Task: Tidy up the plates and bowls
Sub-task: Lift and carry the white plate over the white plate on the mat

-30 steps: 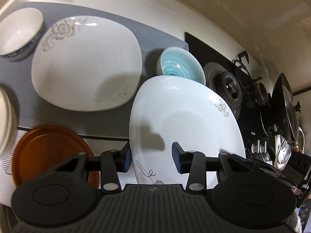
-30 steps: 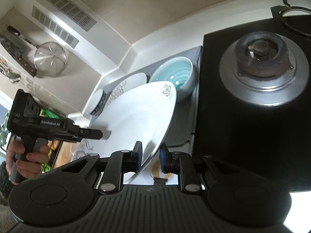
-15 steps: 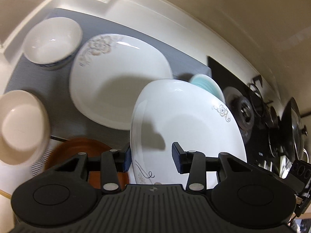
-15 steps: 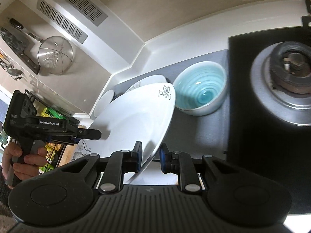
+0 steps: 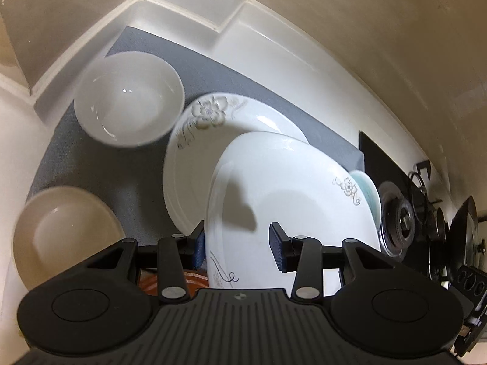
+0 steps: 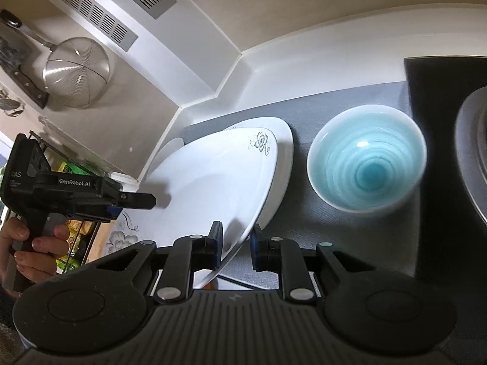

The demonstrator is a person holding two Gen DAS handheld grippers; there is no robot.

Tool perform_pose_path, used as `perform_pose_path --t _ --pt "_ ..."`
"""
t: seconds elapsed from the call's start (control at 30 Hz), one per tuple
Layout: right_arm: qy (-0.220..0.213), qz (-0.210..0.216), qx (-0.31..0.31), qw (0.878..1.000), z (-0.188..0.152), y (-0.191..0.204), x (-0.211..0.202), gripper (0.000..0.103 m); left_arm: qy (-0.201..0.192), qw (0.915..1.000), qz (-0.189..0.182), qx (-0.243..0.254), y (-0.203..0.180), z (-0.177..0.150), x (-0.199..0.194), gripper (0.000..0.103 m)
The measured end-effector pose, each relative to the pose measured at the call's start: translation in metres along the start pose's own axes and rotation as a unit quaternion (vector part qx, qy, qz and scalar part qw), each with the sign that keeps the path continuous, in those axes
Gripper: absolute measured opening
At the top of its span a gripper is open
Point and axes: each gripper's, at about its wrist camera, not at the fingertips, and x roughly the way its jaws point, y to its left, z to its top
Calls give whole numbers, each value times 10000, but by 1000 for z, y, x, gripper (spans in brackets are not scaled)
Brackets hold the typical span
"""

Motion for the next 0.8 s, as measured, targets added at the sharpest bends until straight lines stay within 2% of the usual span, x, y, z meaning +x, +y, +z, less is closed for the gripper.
perform_pose_path --t 0.4,0.6,0.8 --pt "209 -201 85 9995 17 3 41 21 118 9999 56 -3 21 39 26 44" --pt "241 -338 142 9990 24 -2 63 20 200 9993 245 214 24 48 48 44" --pt "274 -275 396 9985 28 -13 76 20 204 9985 346 370 25 56 57 44"
